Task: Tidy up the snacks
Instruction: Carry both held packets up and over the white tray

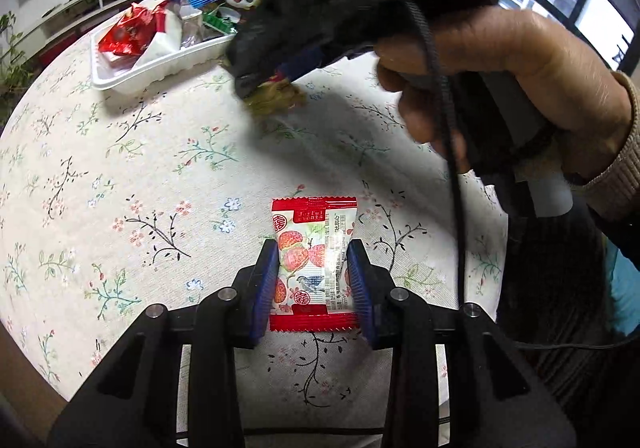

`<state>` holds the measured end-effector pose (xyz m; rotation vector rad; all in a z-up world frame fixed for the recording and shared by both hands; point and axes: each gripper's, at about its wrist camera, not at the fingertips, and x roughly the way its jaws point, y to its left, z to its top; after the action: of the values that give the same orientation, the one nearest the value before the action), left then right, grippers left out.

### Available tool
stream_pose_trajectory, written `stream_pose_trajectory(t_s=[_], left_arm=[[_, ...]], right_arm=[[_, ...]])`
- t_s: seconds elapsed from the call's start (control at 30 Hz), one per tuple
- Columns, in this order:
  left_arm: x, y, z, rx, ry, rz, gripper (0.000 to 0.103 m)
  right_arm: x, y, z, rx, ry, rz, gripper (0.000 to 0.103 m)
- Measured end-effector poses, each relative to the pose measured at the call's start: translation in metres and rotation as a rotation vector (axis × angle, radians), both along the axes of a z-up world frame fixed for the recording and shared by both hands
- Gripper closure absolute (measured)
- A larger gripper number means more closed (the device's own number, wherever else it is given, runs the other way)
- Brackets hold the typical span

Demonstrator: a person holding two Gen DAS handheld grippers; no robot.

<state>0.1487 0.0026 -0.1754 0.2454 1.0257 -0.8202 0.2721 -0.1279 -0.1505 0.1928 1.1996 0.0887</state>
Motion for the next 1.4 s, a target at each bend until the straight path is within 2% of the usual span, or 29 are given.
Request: stream_pose_trajectory(t_s=[0.07, 0.23, 0.5, 0.63, 0.8, 0.93, 1.13, 1.27, 1.4], left_arm=[[0.0, 0.005, -0.002, -0.008, 0.008, 0.019, 0.071], [0.004, 0.01, -0.004, -0.027, 0.02, 0.059, 0.071], [-0.007, 0.028, 0.006, -0.063, 0.019, 0.175, 0.071], [0.001, 0.039, 0.024, -0.117, 0.016, 0.252, 0.071], [0.034, 0.049, 0.059, -0.175, -0.033, 0.329, 0.071], [0.068, 0.047, 0.096, -0.208, -0.093, 0.378, 0.071], [0.131, 0.041, 0.139, -0.272, -0.144, 0.466, 0.071], [0.165, 0.026, 0.16, -0.264, -0.176, 0.472, 0.071], [0.197, 0.008, 0.167, -0.244, -0.19, 0.475, 0.071]], right_arm=[[-0.002, -0.007, 0.0, 0.002, -0.005, 0.005, 0.071], [-0.013, -0.013, 0.003, -0.042, -0.032, 0.028, 0.071], [-0.049, -0.049, 0.021, -0.004, -0.119, -0.006, 0.071], [-0.062, -0.08, 0.03, 0.048, -0.147, -0.054, 0.071], [-0.064, -0.115, 0.047, 0.094, -0.181, -0.104, 0.071], [-0.052, -0.137, 0.069, 0.112, -0.213, -0.118, 0.071], [-0.008, -0.138, 0.112, 0.098, -0.268, -0.068, 0.071], [0.035, -0.123, 0.133, 0.089, -0.278, -0.017, 0.071], [0.075, -0.106, 0.136, 0.094, -0.262, 0.006, 0.071]])
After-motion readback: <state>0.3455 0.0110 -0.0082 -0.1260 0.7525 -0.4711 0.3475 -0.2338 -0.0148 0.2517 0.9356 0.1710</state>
